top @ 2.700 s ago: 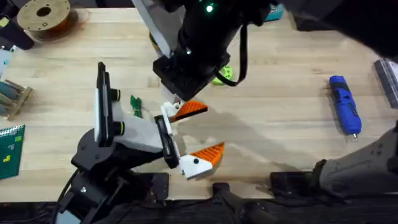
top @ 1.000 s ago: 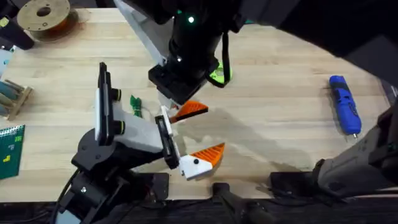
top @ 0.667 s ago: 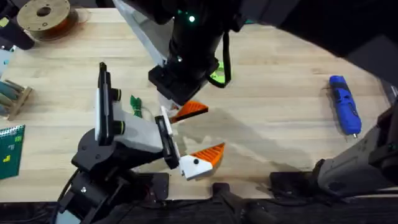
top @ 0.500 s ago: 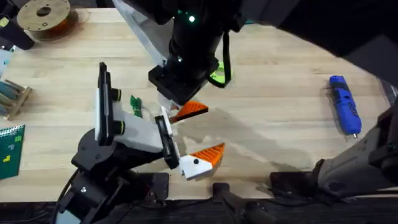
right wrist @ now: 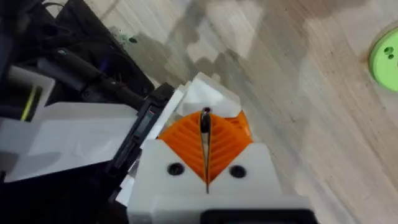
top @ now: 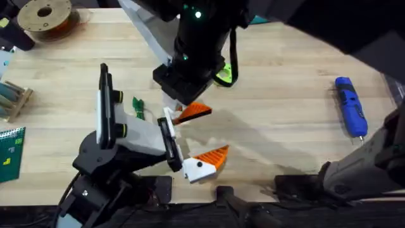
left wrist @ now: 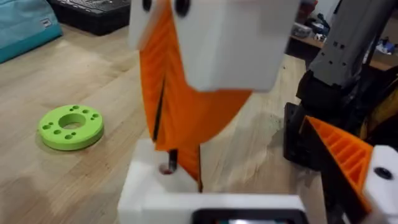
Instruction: Pick up the gripper from the table and insert it into the empty holder that is missing its gripper. Then pick up a screw, insert it into the mounting hole, and use the screwdriver to tighten it. Finally, clean up the table by picking up the vegetable and placing it into the bucket.
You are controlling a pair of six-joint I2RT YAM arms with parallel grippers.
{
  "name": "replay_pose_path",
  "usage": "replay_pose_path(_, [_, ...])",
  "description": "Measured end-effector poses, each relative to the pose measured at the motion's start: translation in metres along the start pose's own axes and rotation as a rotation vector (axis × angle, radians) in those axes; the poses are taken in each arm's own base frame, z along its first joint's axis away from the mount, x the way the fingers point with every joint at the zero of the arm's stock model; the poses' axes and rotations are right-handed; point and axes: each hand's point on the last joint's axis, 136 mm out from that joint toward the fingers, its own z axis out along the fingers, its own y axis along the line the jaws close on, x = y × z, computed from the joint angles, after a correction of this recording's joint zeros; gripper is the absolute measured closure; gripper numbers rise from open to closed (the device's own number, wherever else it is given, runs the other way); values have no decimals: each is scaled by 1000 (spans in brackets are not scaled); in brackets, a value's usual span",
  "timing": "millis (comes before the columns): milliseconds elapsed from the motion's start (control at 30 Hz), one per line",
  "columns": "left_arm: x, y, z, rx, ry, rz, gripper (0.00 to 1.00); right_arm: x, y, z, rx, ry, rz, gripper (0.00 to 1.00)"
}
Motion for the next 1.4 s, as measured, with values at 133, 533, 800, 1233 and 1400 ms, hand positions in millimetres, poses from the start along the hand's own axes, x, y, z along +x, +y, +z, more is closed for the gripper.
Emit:
replay_pose_path(133, [0, 0, 0, 0, 0, 3, 14, -6, 3, -12, -10, -35, -5, 995])
replay_pose_path(533, [0, 0, 0, 0, 0, 3, 14, -9, 7, -30, -14, -70, -12, 995])
replay_pose_path(800, [0, 0, 0, 0, 0, 3, 14, -5, 4, -14, -9, -32, -4, 995])
replay_pose_path(1233, [0, 0, 0, 0, 0, 3, 14, -6, 4, -14, -10, -35, -5, 995])
replay_pose_path(1400, [0, 0, 0, 0, 0, 3, 14, -3, 2, -8, -8, -17, -1, 995])
